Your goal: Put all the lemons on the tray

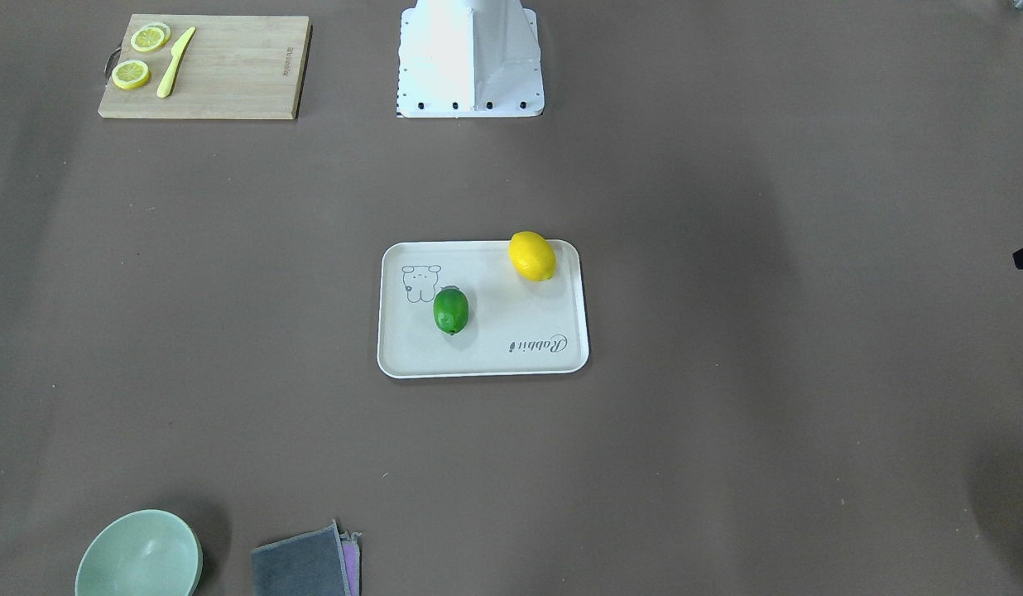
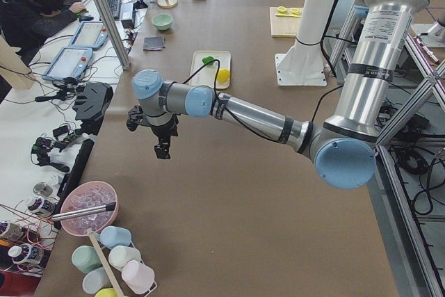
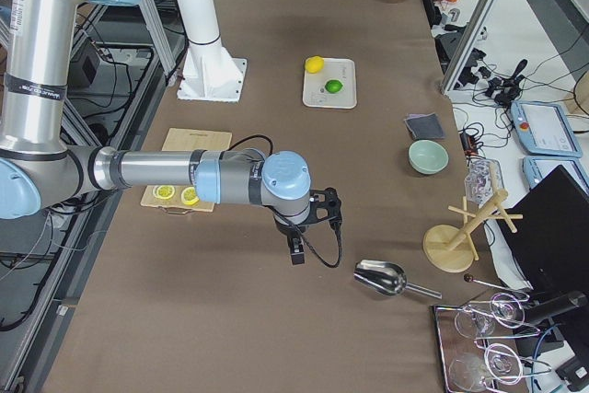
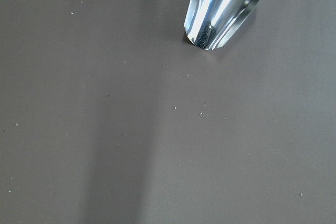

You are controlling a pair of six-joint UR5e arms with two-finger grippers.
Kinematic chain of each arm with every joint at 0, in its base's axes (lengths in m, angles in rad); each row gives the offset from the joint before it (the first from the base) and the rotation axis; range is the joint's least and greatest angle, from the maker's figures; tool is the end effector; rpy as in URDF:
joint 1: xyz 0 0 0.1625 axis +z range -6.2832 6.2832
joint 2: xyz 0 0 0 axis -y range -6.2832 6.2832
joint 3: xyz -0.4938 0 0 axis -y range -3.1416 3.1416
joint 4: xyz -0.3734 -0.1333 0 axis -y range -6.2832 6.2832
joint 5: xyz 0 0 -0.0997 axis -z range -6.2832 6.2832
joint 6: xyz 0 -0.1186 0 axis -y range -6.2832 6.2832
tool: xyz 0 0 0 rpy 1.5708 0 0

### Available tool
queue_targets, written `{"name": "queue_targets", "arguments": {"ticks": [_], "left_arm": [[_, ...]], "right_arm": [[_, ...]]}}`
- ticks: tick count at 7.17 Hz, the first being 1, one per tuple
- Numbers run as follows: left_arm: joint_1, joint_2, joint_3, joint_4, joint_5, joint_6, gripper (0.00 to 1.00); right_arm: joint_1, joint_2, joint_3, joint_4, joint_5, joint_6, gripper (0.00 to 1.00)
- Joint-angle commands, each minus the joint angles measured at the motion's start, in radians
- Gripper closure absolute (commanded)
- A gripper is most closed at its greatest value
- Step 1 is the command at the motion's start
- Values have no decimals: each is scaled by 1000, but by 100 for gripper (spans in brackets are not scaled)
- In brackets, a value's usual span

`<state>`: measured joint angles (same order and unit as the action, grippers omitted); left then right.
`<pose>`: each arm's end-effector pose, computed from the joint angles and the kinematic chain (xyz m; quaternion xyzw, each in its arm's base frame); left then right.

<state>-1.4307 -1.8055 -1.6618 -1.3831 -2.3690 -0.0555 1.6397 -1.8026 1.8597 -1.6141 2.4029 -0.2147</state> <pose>0.0329 -0.5798 0.5916 0.0254 0.3920 0.0656 0.9173 0.0703 -0.3561 0.7003 0.0634 -0.3992 -0.0694 0.9120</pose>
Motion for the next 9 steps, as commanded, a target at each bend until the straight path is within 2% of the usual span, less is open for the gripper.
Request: {"name": "queue_targets", "arguments": {"ticks": [1,5,9], "left_arm": [[1,1,2,1,1,-1,2],[-10,58,-36,-31,11,0,2],[-11,58,-50,-31,10,9,0]], "right_arm": [[0,0,-7,0,22,1,0],[0,0,-16,0,21,27,0],[0,0,-14,0,19,24,0]]}}
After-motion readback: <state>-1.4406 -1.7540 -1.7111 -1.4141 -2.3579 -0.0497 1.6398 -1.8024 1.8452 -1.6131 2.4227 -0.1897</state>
